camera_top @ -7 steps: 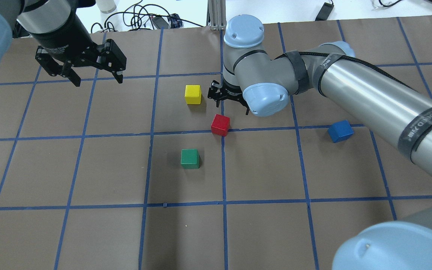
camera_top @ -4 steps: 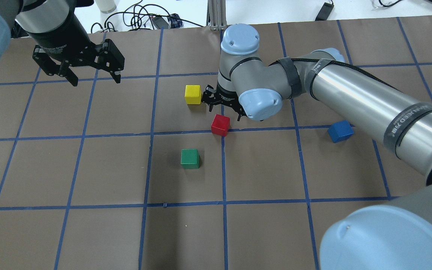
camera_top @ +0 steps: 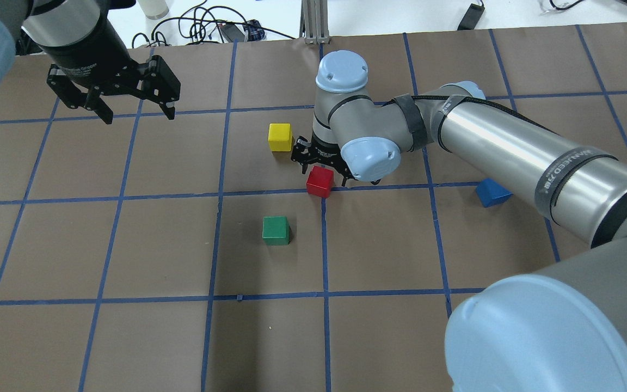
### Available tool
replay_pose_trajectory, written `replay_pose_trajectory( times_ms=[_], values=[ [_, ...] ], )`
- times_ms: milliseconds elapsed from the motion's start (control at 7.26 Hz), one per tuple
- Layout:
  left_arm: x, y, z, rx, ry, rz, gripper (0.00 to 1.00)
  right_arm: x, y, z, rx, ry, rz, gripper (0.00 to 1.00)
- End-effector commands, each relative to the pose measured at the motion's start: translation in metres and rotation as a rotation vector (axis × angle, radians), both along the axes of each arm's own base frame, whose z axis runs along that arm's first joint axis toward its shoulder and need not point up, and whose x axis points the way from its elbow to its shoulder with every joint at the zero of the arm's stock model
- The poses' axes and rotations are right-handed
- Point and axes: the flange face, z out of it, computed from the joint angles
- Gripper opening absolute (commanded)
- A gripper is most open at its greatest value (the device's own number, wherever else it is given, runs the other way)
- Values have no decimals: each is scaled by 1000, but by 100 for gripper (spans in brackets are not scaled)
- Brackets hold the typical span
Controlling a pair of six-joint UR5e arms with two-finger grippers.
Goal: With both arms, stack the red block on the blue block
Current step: 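Close the right gripper on the red cube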
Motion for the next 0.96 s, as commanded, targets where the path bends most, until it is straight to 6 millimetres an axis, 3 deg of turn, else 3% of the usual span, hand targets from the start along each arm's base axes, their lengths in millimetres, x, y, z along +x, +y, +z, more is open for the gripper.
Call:
replay_pose_trajectory(
  times_ms=[0, 138, 275, 413, 551, 826],
  values=[
    [1, -1, 2, -4, 0, 0, 100, 3, 1, -10, 13, 3, 36, 100],
    [1, -1, 1, -4, -1, 2, 100, 4, 2, -10, 11, 2, 39, 100],
    [1, -1, 2, -5, -1, 2, 100, 3, 1, -8, 10, -2, 31, 70],
    [1, -1, 2, -7, -2, -3, 100, 8, 2, -7, 20, -45, 26, 29],
    [2, -2, 1, -4, -8, -16, 100, 8, 3, -7, 26, -49, 27, 3],
    [5, -1, 1, -4, -43, -18, 100, 8, 4, 6, 11, -53, 38, 0]
  ],
)
